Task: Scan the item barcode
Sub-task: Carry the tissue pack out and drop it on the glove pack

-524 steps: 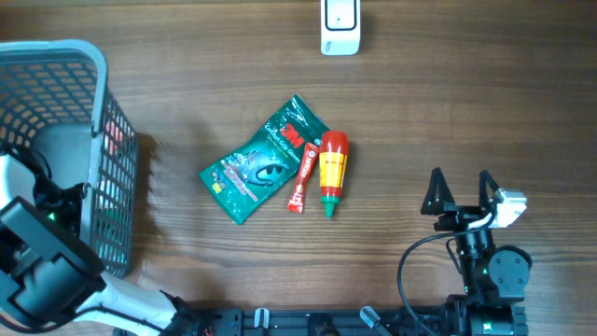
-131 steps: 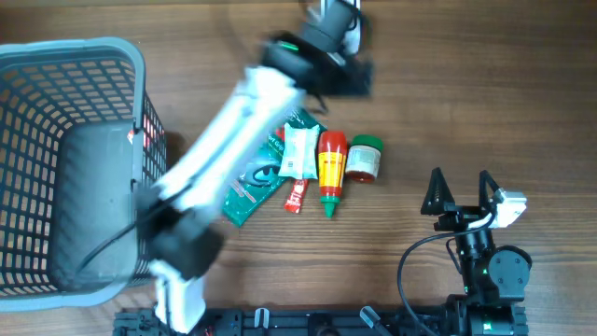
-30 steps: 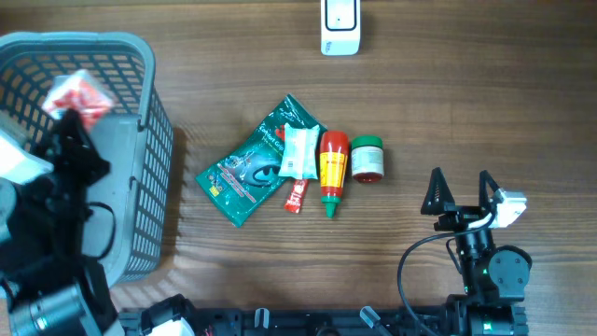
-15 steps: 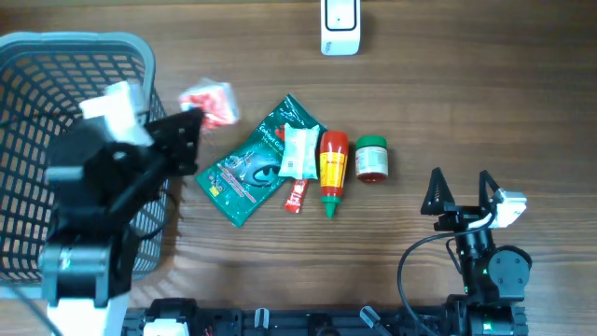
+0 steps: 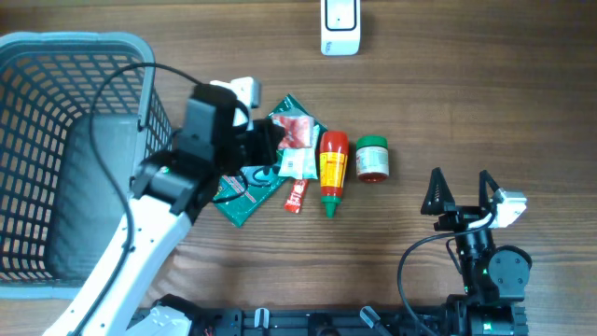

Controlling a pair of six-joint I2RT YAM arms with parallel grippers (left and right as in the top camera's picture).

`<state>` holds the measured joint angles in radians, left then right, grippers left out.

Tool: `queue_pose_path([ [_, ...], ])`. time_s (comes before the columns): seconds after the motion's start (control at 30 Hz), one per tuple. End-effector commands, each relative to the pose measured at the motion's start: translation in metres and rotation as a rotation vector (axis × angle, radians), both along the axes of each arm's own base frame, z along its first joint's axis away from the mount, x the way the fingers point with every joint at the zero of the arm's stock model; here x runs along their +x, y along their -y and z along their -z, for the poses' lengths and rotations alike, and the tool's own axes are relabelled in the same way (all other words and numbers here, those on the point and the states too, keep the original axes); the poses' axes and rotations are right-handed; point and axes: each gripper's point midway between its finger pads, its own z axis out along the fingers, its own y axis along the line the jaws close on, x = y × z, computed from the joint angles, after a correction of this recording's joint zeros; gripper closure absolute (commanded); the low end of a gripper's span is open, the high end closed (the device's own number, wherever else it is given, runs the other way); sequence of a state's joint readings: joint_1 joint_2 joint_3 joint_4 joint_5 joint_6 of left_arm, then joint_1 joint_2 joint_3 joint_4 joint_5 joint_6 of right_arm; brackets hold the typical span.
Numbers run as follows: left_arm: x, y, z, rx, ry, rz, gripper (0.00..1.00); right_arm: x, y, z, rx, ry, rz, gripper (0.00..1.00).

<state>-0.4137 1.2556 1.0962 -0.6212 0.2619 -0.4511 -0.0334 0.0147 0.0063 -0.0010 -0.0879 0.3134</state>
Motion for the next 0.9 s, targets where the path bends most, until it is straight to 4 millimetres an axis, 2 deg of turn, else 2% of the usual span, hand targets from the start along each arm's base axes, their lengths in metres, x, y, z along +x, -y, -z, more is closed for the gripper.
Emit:
queue_pose_path([
  [0.0,0.007,0.007,0.011,0.065,0.016,-0.018,0.96,0.000,0.001,-0.003,0.004,0.012,0.006,0.00],
  [0.17,0.011,0.013,0.026,0.091,-0.011,-0.027,0.96,0.000,0.001,-0.003,0.004,0.012,0.006,0.00],
  [0.23,0.015,0.010,0.036,0.088,-0.054,-0.097,0.96,0.000,0.001,-0.003,0.004,0.012,0.006,0.00],
  [0.3,0.019,-0.002,0.051,0.097,-0.124,-0.239,0.96,0.000,0.001,-0.003,0.004,0.012,0.006,0.00],
  [0.43,0.017,-0.045,0.087,0.159,-0.270,-0.628,0.96,0.000,0.001,-0.003,0.004,0.012,0.006,0.00],
  [0.67,0.012,-0.051,0.135,0.183,-0.417,-0.810,0.96,0.000,0.001,-0.003,0.004,0.012,0.006,0.00],
  [0.7,0.012,-0.051,0.139,0.182,-0.431,-0.827,0.89,0.000,0.001,-0.003,0.004,0.012,0.006,0.00],
  [0.77,0.010,-0.049,0.146,0.181,-0.457,-0.837,0.50,0.000,0.001,-0.003,0.004,0.012,0.006,0.00],
  [0.8,0.010,-0.049,0.147,0.184,-0.457,-0.834,0.20,0.000,0.001,-0.003,0.004,0.012,0.006,0.00],
  [0.83,0.010,-0.049,0.146,0.187,-0.452,-0.826,0.05,0.000,0.001,-0.003,0.004,0.012,0.006,0.00],
  [0.87,0.011,-0.049,0.140,0.190,-0.434,-0.798,0.00,0.000,0.001,-0.003,0.004,0.012,0.006,0.00],
])
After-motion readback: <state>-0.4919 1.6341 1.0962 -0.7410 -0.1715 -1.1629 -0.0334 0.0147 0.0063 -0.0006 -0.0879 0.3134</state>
